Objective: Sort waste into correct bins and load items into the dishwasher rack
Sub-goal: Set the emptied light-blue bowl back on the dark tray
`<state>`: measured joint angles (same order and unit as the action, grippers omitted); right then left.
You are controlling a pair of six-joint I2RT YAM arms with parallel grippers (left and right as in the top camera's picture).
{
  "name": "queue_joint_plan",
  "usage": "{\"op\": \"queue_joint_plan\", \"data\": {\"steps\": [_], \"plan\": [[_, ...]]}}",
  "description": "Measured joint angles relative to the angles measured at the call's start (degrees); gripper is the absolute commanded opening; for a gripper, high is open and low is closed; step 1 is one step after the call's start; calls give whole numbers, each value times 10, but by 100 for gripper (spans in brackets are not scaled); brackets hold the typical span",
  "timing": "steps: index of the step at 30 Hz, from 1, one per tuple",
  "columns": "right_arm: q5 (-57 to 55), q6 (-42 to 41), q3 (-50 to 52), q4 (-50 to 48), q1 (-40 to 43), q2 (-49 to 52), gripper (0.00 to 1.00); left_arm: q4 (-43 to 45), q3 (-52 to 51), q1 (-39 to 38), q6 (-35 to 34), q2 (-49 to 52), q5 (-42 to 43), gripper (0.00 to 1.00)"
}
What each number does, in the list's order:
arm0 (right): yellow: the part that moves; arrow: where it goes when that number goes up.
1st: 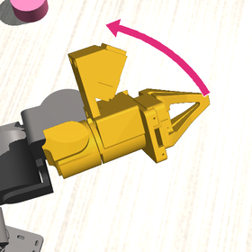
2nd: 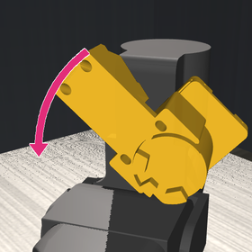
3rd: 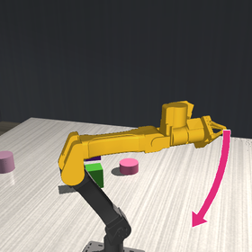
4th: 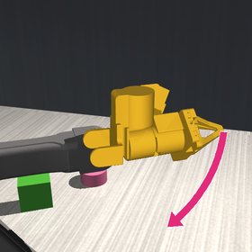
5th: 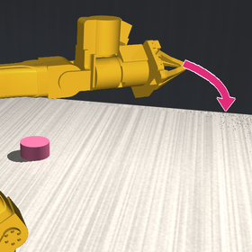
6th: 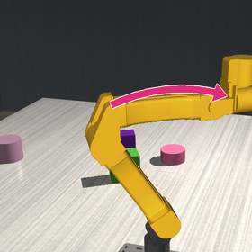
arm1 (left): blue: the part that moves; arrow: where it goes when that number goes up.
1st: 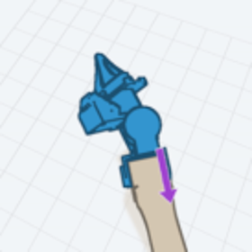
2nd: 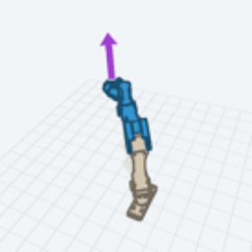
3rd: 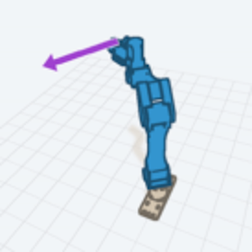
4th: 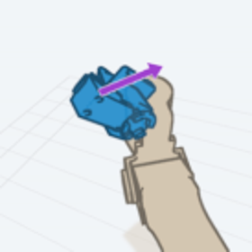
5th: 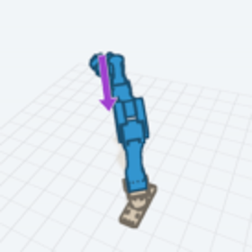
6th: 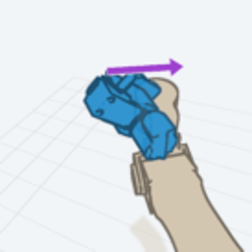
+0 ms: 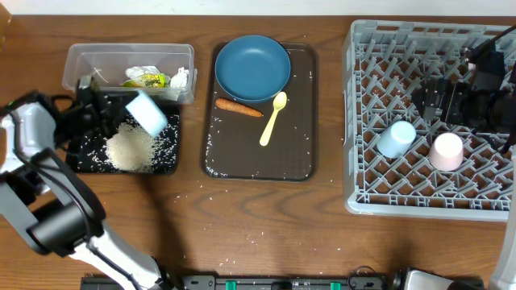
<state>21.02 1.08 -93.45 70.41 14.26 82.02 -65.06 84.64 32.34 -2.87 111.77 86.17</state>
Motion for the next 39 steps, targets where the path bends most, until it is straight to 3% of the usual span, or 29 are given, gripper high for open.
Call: {"op": "queue_joint_plan", "data": {"steps": [5, 11, 23, 29, 36, 39], "plan": [[0, 0, 0, -3, 0, 0, 99, 1, 0, -54, 3, -94, -87, 6], [0, 0, 0, -10, 0, 0, 99, 10, 0, -186, 3, -173, -262, 6], [0, 1, 0, -11, -6, 0, 99, 103, 0, -496, -69, -131, -612, 6], [0, 1, 0, -11, -7, 0, 99, 126, 0, -587, -106, -66, -715, 6], [0, 1, 0, -10, -7, 0, 99, 132, 0, -640, -134, 4, -760, 6], [0, 1, 0, -10, -7, 0, 99, 133, 0, -648, -140, 9, -765, 13]]}}
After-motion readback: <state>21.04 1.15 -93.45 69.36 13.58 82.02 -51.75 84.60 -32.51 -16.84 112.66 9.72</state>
